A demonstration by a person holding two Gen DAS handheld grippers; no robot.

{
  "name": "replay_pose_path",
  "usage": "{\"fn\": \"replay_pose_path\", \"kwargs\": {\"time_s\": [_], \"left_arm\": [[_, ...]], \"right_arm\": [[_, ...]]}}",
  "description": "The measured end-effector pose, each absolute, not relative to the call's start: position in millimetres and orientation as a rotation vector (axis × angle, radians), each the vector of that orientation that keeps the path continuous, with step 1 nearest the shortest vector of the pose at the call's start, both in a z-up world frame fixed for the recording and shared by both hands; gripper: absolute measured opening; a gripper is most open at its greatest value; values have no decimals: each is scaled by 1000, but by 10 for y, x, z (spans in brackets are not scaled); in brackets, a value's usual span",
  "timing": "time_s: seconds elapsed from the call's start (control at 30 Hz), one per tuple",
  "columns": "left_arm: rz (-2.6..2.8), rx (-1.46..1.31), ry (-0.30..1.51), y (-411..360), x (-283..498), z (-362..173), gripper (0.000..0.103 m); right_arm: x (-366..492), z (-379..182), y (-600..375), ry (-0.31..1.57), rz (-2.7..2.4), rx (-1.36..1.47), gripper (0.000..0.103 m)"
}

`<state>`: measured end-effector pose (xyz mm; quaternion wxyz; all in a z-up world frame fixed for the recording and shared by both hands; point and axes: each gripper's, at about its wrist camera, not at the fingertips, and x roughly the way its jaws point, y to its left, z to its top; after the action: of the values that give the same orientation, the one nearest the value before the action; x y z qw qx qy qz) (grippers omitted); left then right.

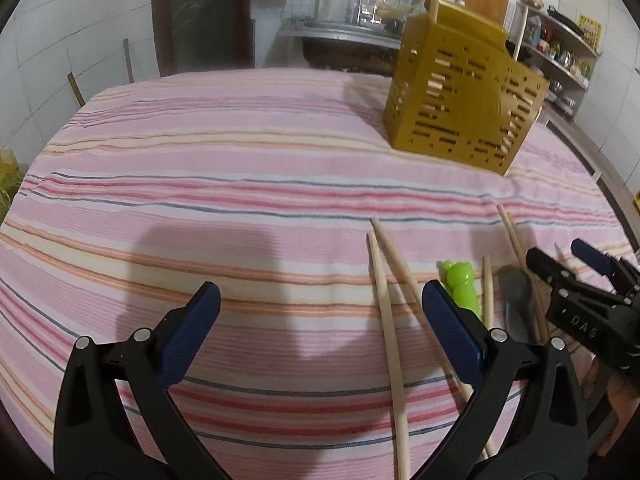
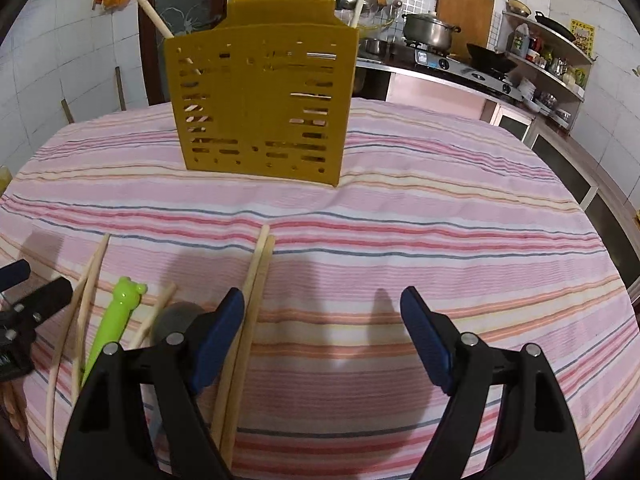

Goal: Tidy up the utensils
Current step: 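Move both tools back down to the remaining chopsticks on the cloth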

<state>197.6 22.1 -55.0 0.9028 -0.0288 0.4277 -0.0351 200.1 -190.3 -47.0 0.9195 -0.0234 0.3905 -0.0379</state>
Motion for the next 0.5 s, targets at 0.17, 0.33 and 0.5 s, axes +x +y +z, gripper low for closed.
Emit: {"fn": "replay_pose_path", "kwargs": {"time_s": [0.17,0.33,0.5], "left_arm": [[-61,-42,916,196,2016,-633,97],[-55,-30,924,180,2017,-668,97],[-42,-6,928,148,2031,-677,97]], "right_arm": [[1986,-482,-1896,806,-80,-40,79],[1957,-489,-1936,820,-90,-15,79],[2030,-559,-1890,867,-77,-24,72]]}}
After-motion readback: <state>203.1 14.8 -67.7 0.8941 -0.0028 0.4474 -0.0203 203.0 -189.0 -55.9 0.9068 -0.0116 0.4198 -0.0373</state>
